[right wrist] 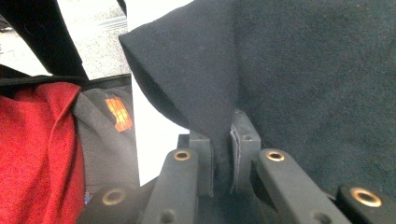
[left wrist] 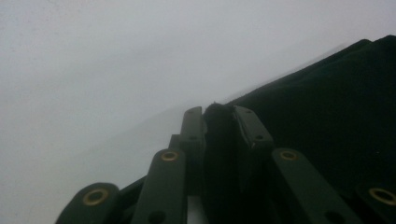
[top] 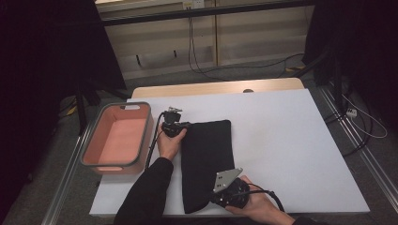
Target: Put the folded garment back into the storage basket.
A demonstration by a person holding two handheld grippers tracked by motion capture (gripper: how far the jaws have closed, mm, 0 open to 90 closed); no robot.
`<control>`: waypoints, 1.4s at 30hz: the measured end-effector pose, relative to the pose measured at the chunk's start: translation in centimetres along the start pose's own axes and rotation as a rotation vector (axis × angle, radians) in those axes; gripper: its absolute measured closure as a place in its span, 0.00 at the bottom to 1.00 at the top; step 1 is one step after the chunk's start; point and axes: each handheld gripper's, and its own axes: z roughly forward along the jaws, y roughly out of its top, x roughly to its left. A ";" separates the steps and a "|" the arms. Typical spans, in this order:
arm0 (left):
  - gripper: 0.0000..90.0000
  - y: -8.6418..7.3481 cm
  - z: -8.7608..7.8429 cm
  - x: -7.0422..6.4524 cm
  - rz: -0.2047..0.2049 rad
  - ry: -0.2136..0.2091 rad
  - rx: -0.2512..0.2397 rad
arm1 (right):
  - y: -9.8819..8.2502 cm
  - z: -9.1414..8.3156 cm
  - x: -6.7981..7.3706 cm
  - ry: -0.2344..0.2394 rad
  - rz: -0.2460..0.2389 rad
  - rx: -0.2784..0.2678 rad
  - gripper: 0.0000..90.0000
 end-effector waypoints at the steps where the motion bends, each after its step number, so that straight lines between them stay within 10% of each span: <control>1: 0.86 0.0 0.0 0.0 -0.004 -0.005 -0.001 | 0.0 0.0 0.0 0.000 0.001 0.000 0.91; 42: 0.90 3.0 -3.4 -0.6 0.054 -0.059 -0.124 | 0.5 -2.0 -0.4 -0.034 0.052 -0.148 0.92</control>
